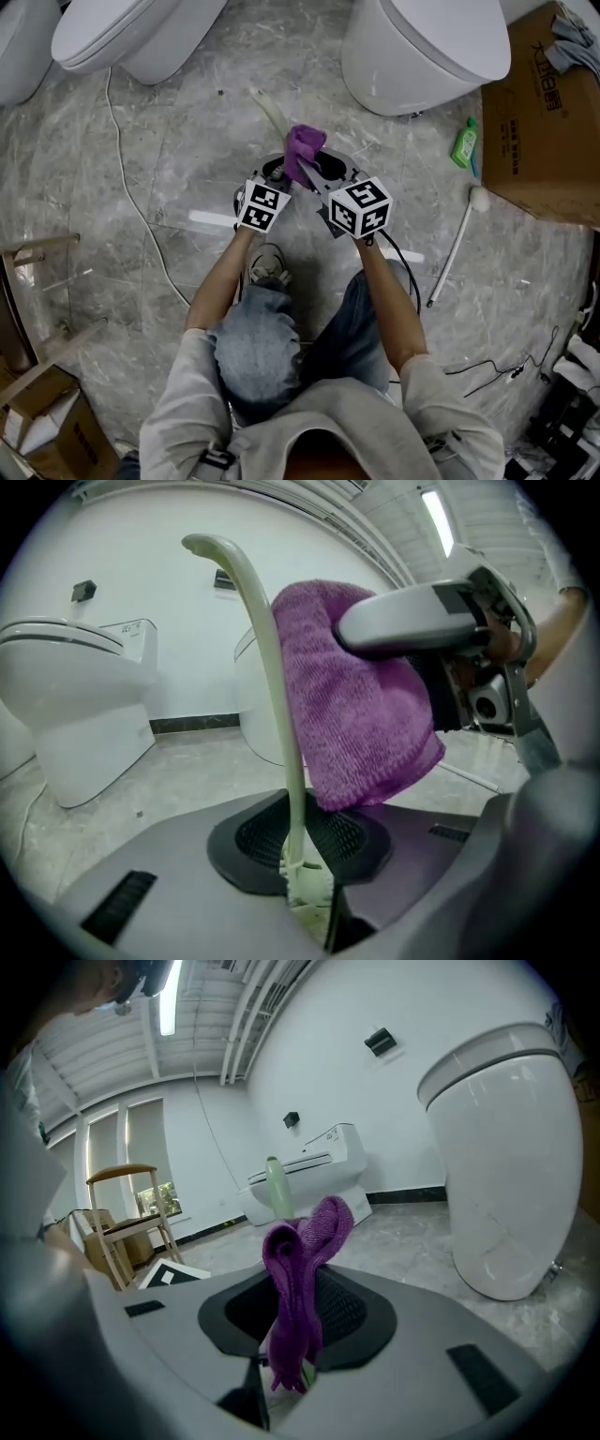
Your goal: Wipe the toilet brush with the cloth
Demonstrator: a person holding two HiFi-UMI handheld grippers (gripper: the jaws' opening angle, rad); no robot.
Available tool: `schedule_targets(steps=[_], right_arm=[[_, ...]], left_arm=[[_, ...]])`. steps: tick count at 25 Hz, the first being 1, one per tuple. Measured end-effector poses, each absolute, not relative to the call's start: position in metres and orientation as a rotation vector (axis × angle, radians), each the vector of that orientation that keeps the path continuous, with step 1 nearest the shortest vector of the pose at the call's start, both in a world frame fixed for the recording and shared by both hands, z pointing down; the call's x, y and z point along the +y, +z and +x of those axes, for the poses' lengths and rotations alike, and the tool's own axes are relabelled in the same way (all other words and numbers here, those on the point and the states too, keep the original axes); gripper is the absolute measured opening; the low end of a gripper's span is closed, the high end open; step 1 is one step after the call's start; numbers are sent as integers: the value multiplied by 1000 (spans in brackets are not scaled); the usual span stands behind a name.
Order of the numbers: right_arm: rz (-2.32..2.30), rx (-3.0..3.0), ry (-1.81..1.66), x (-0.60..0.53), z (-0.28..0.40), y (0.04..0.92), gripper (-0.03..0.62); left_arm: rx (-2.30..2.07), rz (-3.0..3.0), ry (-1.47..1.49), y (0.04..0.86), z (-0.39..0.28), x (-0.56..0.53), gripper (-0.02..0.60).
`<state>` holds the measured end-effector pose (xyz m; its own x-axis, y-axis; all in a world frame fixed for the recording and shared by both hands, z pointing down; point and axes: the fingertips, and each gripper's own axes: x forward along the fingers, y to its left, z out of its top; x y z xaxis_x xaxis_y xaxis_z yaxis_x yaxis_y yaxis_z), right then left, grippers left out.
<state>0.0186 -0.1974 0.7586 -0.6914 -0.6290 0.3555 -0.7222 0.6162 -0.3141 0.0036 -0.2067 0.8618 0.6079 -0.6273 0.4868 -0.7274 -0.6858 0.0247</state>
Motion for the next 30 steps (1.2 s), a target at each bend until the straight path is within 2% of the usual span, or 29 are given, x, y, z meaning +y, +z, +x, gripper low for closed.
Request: schedule_targets(steps=[12, 17, 20, 30], right_arm=[[1162, -2591, 647, -196, 26, 769, 112], [1221, -2643, 615, -200, 39, 745, 112], [1250, -2641, 572, -201, 45, 736, 112], [1347, -2624, 395, -193, 77, 712, 112]], left_arm=[[-1090, 2615, 650, 862, 3, -205, 66], [-1117, 2585, 577, 849, -9, -203, 156], [-1156, 2579, 565, 843, -25, -200, 178], [-1447, 2493, 371, 780, -115, -176, 175]])
